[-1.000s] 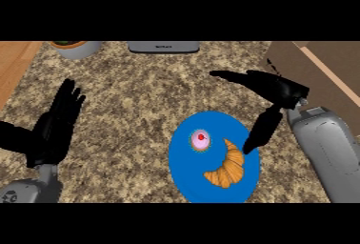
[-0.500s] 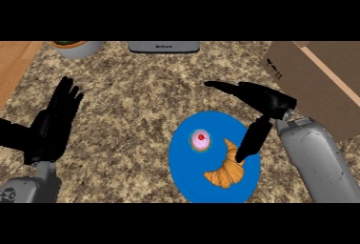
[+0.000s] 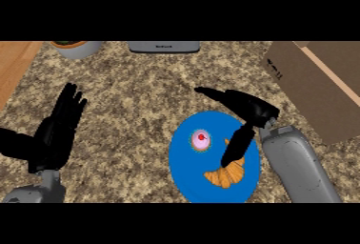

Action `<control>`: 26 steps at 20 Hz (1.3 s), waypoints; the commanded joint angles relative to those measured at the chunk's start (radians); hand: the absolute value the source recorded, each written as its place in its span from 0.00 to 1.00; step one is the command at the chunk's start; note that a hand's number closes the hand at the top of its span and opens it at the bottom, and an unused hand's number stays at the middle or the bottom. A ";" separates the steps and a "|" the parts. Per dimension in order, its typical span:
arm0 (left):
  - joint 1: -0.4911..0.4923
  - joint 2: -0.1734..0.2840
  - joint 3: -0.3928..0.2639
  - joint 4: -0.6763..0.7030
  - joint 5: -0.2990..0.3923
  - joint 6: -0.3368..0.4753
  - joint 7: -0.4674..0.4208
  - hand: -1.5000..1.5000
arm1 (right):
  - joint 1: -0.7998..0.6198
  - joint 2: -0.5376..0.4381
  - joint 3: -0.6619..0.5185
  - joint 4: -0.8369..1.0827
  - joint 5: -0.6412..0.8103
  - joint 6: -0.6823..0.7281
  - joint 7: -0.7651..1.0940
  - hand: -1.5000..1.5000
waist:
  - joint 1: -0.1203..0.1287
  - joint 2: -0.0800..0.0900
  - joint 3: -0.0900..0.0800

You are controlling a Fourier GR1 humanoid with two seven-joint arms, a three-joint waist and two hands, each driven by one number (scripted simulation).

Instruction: Pick the cupcake from the plate and place it in the cardboard box

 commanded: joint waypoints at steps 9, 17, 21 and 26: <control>-0.073 -0.038 0.043 0.040 -0.033 -0.014 0.037 0.50 | 0.004 0.077 0.041 0.084 0.169 -0.053 -0.054 0.00 | -0.002 0.001 0.000; 0.028 -0.066 0.024 -0.029 -0.066 -0.039 0.033 0.50 | 0.028 0.076 0.032 0.194 0.248 -0.083 -0.188 0.00 | 0.001 0.001 0.000; -0.006 -0.078 0.045 -0.012 -0.079 -0.033 0.033 0.50 | 0.056 0.097 0.017 0.111 0.224 -0.009 -0.116 0.00 | -0.002 0.000 0.000; 0.003 -0.037 0.098 -0.010 -0.041 -0.103 0.023 0.50 | 0.027 0.114 0.016 0.207 0.278 -0.051 -0.172 0.00 | 0.000 0.000 0.000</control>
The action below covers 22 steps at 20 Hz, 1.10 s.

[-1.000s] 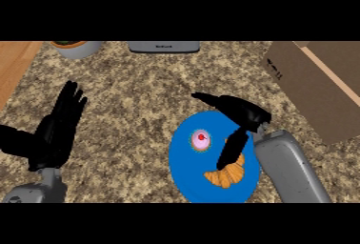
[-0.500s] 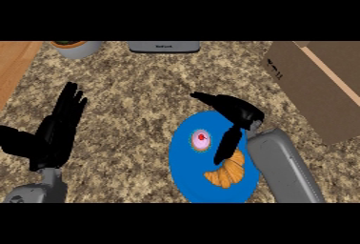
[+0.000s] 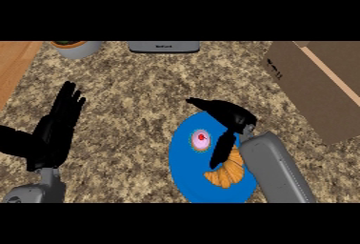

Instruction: Pick the cupcake from the plate and place it in the cardboard box

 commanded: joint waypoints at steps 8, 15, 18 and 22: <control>0.007 -0.024 0.020 -0.012 -0.014 -0.019 -0.003 0.50 | 0.038 0.011 0.003 0.077 0.090 -0.046 -0.108 0.00 | 0.000 0.000 0.000; -0.015 -0.070 -0.029 -0.005 -0.059 0.009 0.007 0.50 | 0.056 0.041 0.101 0.061 0.068 -0.128 -0.071 0.00 | 0.000 -0.001 0.000; -0.029 -0.026 0.030 -0.004 -0.032 -0.017 0.048 0.50 | 0.045 0.024 0.022 0.084 0.118 -0.069 -0.128 0.00 | -0.001 0.000 0.000; 0.033 -0.026 0.048 0.013 -0.010 -0.051 -0.044 0.50 | -0.005 0.015 0.081 0.154 0.159 -0.136 -0.226 1.00 | 0.006 0.001 0.000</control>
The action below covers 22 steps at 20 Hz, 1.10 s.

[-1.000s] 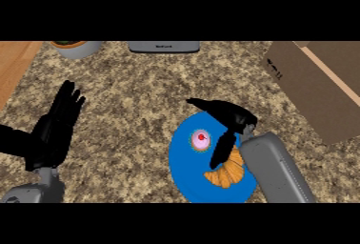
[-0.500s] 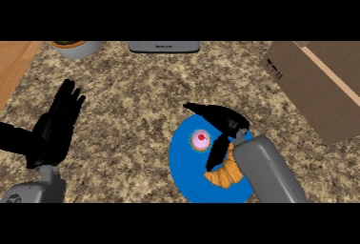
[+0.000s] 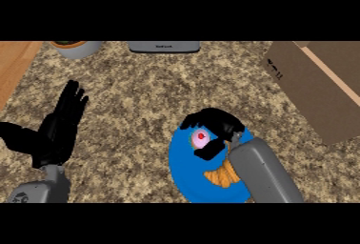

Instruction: Pick the cupcake from the plate and place it in the cardboard box

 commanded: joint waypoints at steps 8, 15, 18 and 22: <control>-0.016 0.031 0.039 -0.027 0.032 -0.032 0.049 0.50 | 0.045 -0.019 0.031 -0.084 0.119 -0.100 -0.104 1.00 | -0.003 -0.001 0.000; -0.010 -0.003 0.012 0.004 -0.006 -0.001 0.022 0.50 | 0.139 -0.015 0.173 -0.171 0.367 -0.315 0.036 1.00 | -0.016 -0.004 -0.001; -0.015 0.022 0.020 -0.058 0.010 -0.009 0.079 0.50 | 0.110 -0.015 0.190 -0.203 0.449 -0.355 0.096 1.00 | -0.006 -0.004 0.000; -0.031 -0.001 0.019 0.028 -0.013 0.003 0.024 0.50 | 0.165 -0.005 0.254 -0.382 0.486 -0.305 0.124 1.00 | -0.012 -0.002 0.000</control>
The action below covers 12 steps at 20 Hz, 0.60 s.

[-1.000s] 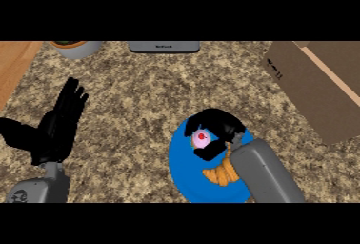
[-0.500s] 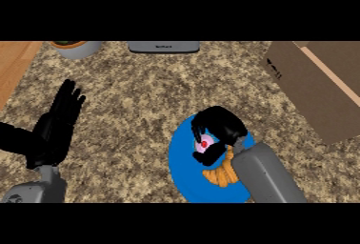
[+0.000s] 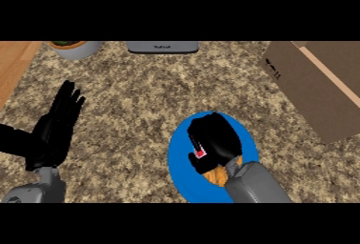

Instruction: Pick the cupcake from the plate and place it in the cardboard box

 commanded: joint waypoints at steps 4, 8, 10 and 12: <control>0.019 -0.019 -0.014 0.022 -0.029 0.006 -0.047 0.50 | -0.012 0.000 0.063 -0.303 0.066 0.169 0.097 1.00 | -0.001 0.000 0.000; 0.018 -0.009 -0.002 -0.020 -0.012 0.012 0.005 0.50 | 0.038 0.028 -0.025 -0.471 -0.029 0.099 0.186 1.00 | -0.007 -0.004 0.001; -0.053 0.009 0.023 0.051 0.000 -0.001 -0.007 0.50 | -0.028 0.028 -0.018 -0.448 -0.044 0.056 0.305 1.00 | 0.000 0.002 0.000; 0.011 0.012 0.012 0.025 0.001 -0.030 -0.039 0.50 | -0.020 0.029 -0.064 -0.477 -0.005 0.015 0.319 1.00 | 0.003 0.002 0.000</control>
